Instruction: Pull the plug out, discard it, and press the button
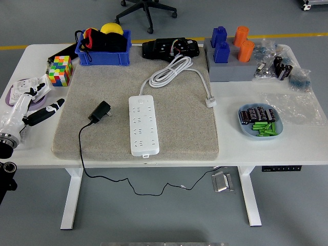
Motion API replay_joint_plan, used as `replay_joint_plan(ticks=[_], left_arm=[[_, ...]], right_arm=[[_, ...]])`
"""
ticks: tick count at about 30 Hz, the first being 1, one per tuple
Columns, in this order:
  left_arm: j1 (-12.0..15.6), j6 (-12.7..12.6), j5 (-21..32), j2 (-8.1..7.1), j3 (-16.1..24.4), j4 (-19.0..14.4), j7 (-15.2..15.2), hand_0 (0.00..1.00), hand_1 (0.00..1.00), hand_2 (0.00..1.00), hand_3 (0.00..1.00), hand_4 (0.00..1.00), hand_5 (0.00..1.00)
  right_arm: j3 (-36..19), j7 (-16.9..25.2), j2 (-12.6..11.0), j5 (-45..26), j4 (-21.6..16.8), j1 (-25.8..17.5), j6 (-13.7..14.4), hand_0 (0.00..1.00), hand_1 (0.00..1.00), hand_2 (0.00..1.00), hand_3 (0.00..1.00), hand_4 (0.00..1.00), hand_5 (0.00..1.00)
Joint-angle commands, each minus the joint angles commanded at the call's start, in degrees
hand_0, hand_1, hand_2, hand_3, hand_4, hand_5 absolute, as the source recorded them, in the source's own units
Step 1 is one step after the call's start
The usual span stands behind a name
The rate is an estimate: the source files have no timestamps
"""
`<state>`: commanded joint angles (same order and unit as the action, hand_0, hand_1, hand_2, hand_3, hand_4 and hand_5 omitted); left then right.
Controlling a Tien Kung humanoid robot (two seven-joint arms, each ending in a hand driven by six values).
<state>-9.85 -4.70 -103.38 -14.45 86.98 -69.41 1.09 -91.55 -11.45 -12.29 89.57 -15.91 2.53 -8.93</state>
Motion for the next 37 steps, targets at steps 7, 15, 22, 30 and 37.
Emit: replay_joint_plan(ticks=[7, 15, 22, 30, 37], left_arm=[[-0.8, -1.1, 0.7, -0.55, -0.3, -0.2, -1.4, 0.934, 0.98, 0.951, 0.924, 0.818, 0.47], [-1.4, -4.6, 2.4, -0.1, -1.4, -0.4, -5.2, 0.884, 0.876, 0.863, 0.853, 0.778, 0.312], [-1.5, -5.0, 2.7, -0.81, -2.0, -0.5, -5.3, 0.868, 0.841, 0.849, 0.826, 0.754, 0.269], [-1.6, -5.2, 2.9, -0.87, -2.0, -0.6, -5.0, 0.868, 0.841, 0.849, 0.825, 0.755, 0.265], [-1.2, -5.0, 2.9, -0.66, -2.0, -0.8, -4.7, 0.869, 0.84, 0.849, 0.823, 0.753, 0.256]], right_arm=[[1.1, 0.2, 0.2, -0.4, -0.1, 0.9, 0.6, 0.767, 0.729, 0.724, 0.713, 0.883, 0.658], [1.2, -0.3, 0.3, 0.6, -0.3, 0.8, 1.0, 0.767, 0.729, 0.724, 0.713, 0.883, 0.658], [1.7, -0.9, 0.0, 0.6, -1.0, 1.1, 0.6, 0.767, 0.729, 0.724, 0.713, 0.883, 0.658], [1.6, -1.3, 0.2, 0.8, -1.0, 0.9, 0.9, 0.767, 0.729, 0.724, 0.713, 0.883, 0.658], [1.9, -1.8, 0.2, 0.9, -1.5, 0.6, 1.7, 0.767, 0.729, 0.724, 0.713, 0.883, 0.658]])
